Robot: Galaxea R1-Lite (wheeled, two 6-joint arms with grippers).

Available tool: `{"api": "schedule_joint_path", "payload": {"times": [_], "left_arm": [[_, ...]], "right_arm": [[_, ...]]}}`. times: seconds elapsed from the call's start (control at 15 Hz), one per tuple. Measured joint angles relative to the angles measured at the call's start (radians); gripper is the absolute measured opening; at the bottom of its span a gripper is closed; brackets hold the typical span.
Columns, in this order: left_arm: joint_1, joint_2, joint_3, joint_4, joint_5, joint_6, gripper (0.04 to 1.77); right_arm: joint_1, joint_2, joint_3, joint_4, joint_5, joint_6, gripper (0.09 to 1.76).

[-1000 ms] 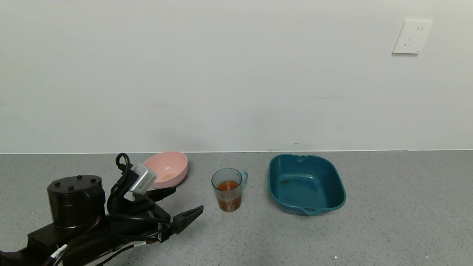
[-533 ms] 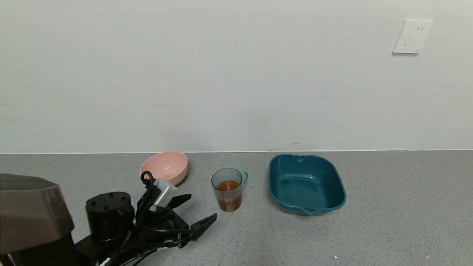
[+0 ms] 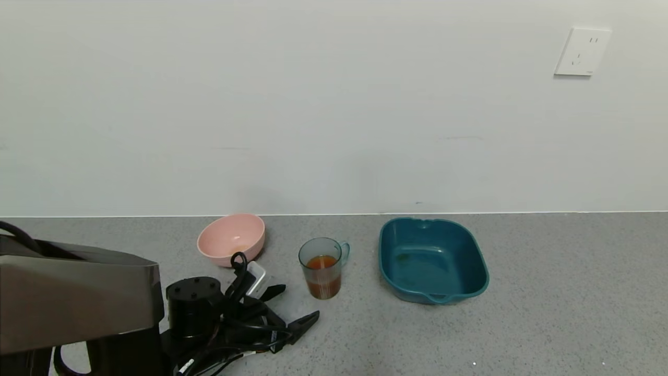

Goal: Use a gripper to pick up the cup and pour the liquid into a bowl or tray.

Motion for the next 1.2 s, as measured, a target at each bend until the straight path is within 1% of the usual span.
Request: {"api": "schedule_joint_path", "payload": {"times": [0.47,0.93,1.2], "left_arm": [[-0.005,0.046,-0.083,0.0,0.012,-0.003,1.72],[-0.027,0.075,-0.15,0.001,0.011,-0.017,1.72],[-0.031,0.094,-0.188,0.001,0.029,-0.024,1.72]], "right_arm": [[0.0,0.0,0.0,0.0,0.0,0.0,1.71],[0.0,0.0,0.0,0.0,0.001,0.0,1.71],[0.0,0.0,0.0,0.0,0.001,0.0,1.71]]}}
